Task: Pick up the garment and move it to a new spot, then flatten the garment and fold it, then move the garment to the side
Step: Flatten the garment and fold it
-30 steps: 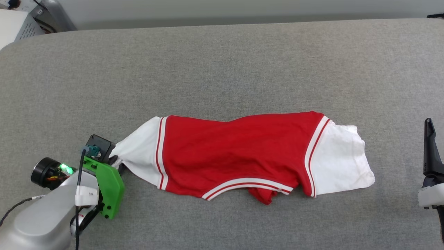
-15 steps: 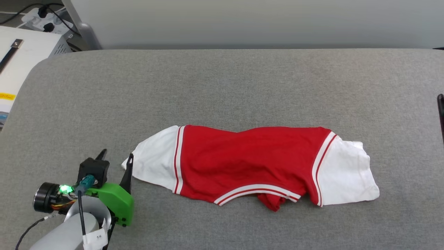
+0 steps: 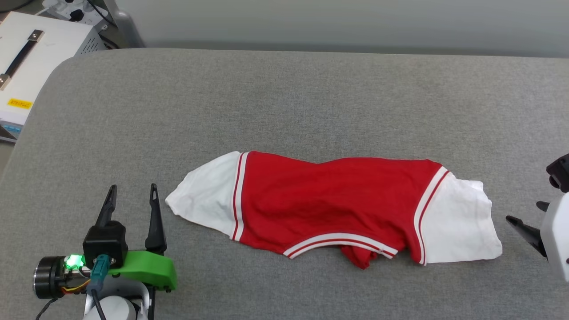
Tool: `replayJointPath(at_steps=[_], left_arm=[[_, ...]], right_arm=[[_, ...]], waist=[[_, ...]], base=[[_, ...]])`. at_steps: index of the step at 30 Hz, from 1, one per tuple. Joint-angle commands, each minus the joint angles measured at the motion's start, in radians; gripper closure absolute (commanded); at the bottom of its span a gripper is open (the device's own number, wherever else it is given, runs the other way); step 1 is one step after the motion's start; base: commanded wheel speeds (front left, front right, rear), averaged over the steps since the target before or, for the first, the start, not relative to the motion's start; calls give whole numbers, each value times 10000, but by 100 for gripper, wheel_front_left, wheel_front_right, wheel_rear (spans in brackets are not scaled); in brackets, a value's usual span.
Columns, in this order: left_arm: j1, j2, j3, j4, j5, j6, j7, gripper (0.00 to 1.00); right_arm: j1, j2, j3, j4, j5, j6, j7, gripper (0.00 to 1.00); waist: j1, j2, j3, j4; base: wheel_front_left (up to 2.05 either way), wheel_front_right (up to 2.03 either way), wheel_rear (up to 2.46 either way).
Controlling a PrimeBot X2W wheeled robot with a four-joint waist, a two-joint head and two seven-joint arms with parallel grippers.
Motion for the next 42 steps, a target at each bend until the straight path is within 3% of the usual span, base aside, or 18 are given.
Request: replayJointPath(at_steps=[1, 15, 19, 20, 21, 26, 31, 37, 42], left_arm=[[194, -177, 236, -67, 269, -138, -58, 0], [242, -1275, 1662, 169, 1541, -1286, -58, 0], [195, -1461, 1999, 378, 1734, -1604, -58, 0], [177, -1486, 2063, 427, 1765, -1690, -58, 0], [144, -1496, 2134, 489, 1807, -1821, -58, 0], [-270, -1272, 2487, 809, 1823, -2609, -58, 0], [-1020, -625, 2633, 1155, 1454, -3537, 236, 0], [-1987, 284, 2674, 1075, 766, -4599, 1928, 0], [-2582, 803, 2256, 1057, -119, -5395, 4369, 0]], right_arm=[[-214, 44, 181, 283, 175, -7, 135, 0], [-798, 1101, 2254, 3844, 65, -7, -991, 0], [-813, 1320, 2941, 4375, 429, -7, -1294, 0], [-835, 1347, 3040, 4412, 551, -7, -1422, 44], [-894, 1359, 3097, 4440, 670, -7, -1691, 100], [-1206, 1030, 3099, 4200, 832, -7, -2785, 100], [-1053, 580, 2501, 3419, 935, -7, -3412, 100], [-336, 136, 1661, 2337, 942, -7, -3478, 100], [283, 112, 884, 1535, 787, -7, -3240, 100]], waist=[[0, -1, 172, 103], [0, -1, 824, 250], [0, -1, 801, 171], [0, -1, 772, 144], [0, -1, 738, 112], [0, -1, 455, -4], [0, -1, 195, -74], [0, -1, 107, -293], [0, -1, 177, -462]], base=[[0, 0, 0], [0, 0, 0], [0, 0, 0], [0, 0, 0], [0, 0, 0], [0, 0, 0], [0, 0, 0], [0, 0, 0], [0, 0, 0]])
